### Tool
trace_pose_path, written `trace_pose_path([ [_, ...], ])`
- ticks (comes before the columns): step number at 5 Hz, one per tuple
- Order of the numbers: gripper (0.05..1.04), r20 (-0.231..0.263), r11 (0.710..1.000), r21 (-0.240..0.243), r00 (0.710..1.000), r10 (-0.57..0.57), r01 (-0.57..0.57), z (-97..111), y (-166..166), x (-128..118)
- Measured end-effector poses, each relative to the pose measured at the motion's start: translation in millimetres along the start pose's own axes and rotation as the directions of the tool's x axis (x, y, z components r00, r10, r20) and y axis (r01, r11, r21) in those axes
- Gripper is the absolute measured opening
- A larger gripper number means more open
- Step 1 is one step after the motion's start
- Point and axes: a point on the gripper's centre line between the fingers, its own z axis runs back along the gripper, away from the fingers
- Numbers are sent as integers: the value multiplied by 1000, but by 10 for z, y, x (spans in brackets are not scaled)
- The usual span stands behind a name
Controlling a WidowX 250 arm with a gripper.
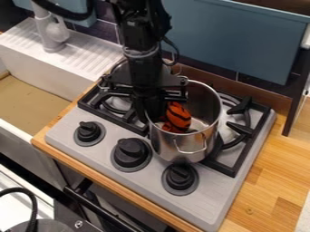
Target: Move the pot to the centre of the burner
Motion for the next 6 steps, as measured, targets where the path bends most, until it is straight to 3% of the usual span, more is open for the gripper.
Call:
trace_pose_path([
  [1,69,7,1000,15,1000,-2,2,-12,26,2],
  [2,209,12,999,32,1000,2,-2,-14,49,7],
  [3,451,-9,999,39,1000,17,-16,4,82,-9],
  [5,991,-6,997,31,998,70,-69,90,60,103],
  [6,999,-9,995,27,995,98,-97,110,36,169],
])
